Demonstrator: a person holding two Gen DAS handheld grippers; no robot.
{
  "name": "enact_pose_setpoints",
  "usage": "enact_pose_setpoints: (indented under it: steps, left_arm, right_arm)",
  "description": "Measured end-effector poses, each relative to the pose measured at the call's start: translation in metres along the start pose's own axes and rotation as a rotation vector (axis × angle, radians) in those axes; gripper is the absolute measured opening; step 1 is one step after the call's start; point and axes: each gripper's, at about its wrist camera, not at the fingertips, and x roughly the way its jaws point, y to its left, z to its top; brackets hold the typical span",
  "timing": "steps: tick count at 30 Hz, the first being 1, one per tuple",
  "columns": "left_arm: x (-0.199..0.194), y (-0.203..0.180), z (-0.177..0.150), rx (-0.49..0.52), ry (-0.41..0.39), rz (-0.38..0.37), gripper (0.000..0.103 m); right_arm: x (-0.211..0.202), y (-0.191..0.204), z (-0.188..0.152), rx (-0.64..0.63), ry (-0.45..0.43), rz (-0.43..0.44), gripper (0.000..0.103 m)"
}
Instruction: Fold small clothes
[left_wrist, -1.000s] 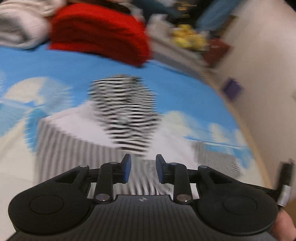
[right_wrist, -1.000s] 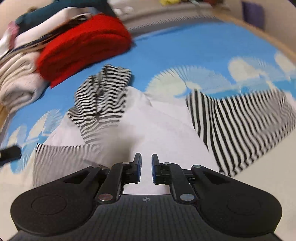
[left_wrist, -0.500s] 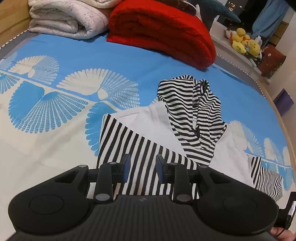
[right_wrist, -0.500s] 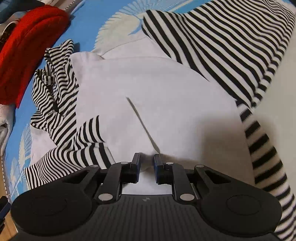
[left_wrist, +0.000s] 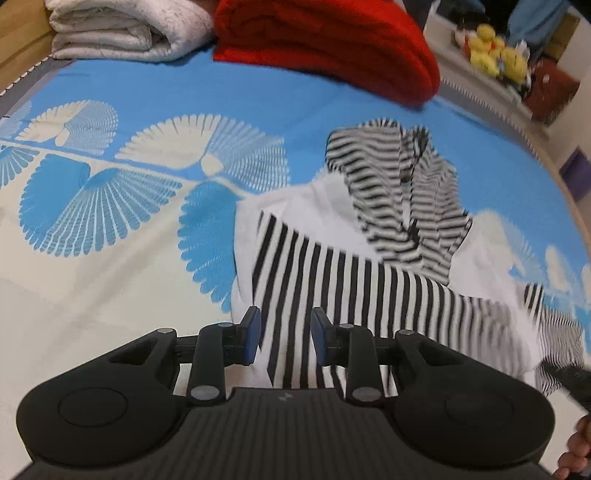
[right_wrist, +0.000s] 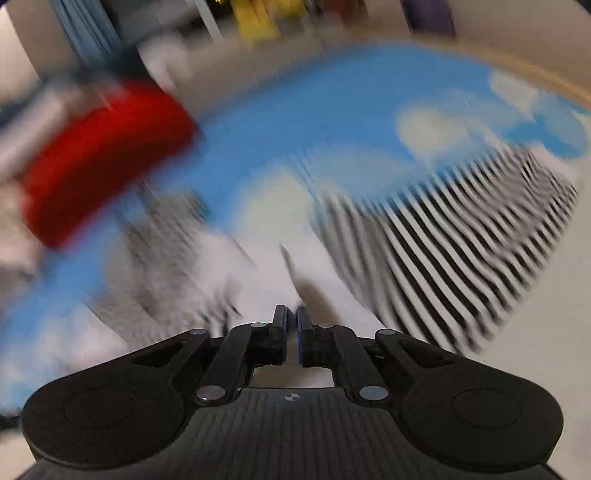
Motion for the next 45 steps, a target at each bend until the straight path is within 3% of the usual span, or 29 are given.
enact_pose_setpoints:
  steps: [1, 3, 5, 8, 11, 13, 14, 16, 19, 21, 23, 25, 26, 28, 30, 33, 36, 41, 45]
  left_arm:
    - [0.004, 0.000, -0.002, 0.005, 0.014, -0.002, 0.032]
    - [0.010, -0.002, -0.005, 0.016, 0.040, -0.009, 0.032]
    - [0.016, -0.006, -0.010, 0.036, 0.069, -0.032, 0.032]
    - [0.031, -0.010, -0.022, 0.073, 0.118, -0.053, 0.032]
    - [0.053, -0.009, -0.038, 0.132, 0.200, -0.019, 0.032]
    - [0.070, -0.005, -0.051, 0.214, 0.269, 0.077, 0.035]
    - [0.076, -0.002, -0.056, 0.233, 0.282, 0.102, 0.046]
    - [0.073, 0.001, -0.054, 0.222, 0.279, 0.100, 0.046]
    - [0.056, -0.008, -0.046, 0.236, 0.206, 0.100, 0.044]
    - [0.050, -0.014, -0.043, 0.230, 0.176, 0.057, 0.044]
    - [0.056, -0.016, -0.047, 0.225, 0.195, 0.042, 0.044]
    - [0.076, -0.009, -0.058, 0.195, 0.282, 0.100, 0.044]
    - [0.079, -0.007, -0.059, 0.187, 0.283, 0.104, 0.045]
    - [0.069, -0.015, -0.052, 0.213, 0.247, 0.109, 0.045]
    - [0.048, -0.027, -0.045, 0.241, 0.149, 0.109, 0.047]
    - [0.025, -0.047, -0.040, 0.254, 0.066, 0.110, 0.054]
    - [0.011, -0.065, -0.040, 0.254, 0.024, 0.088, 0.056]
    - [-0.003, -0.085, -0.034, 0.261, -0.030, 0.063, 0.061]
    - [-0.006, -0.092, -0.031, 0.252, -0.038, 0.052, 0.061]
  right_arm:
    - [0.015, -0.009, -0.004, 0.006, 0.081, -0.076, 0.005]
    - [0.027, -0.033, -0.009, 0.134, 0.141, -0.143, 0.009]
    - [0.027, -0.042, -0.005, 0.189, 0.134, -0.102, 0.009]
    - [0.018, -0.036, 0.002, 0.167, 0.065, 0.017, 0.009]
    - [0.023, -0.031, 0.004, 0.164, 0.091, 0.110, 0.019]
    - [0.037, -0.034, 0.003, 0.183, 0.161, 0.111, 0.020]
    - [0.043, -0.036, -0.001, 0.178, 0.200, 0.087, 0.020]
    - [0.056, -0.039, -0.006, 0.159, 0.281, 0.002, 0.020]
    - [0.054, -0.039, -0.004, 0.168, 0.271, -0.003, 0.021]
    - [0.046, -0.033, -0.001, 0.122, 0.230, 0.003, 0.021]
    - [0.039, -0.031, 0.001, 0.087, 0.204, 0.006, 0.022]
    - [0.037, -0.032, 0.003, 0.095, 0.207, -0.003, 0.022]
    - [0.037, -0.035, 0.003, 0.106, 0.213, -0.008, 0.022]
    - [0.033, -0.037, 0.006, 0.119, 0.213, -0.016, 0.022]
    - [0.022, -0.033, 0.012, 0.078, 0.166, -0.032, 0.022]
    - [-0.001, -0.012, 0.023, -0.094, 0.027, -0.071, 0.032]
    - [-0.024, -0.004, 0.030, -0.187, -0.052, -0.061, 0.039]
    - [-0.037, 0.000, 0.038, -0.260, -0.082, -0.048, 0.041]
    - [-0.037, -0.018, 0.050, -0.238, -0.077, -0.071, 0.044]
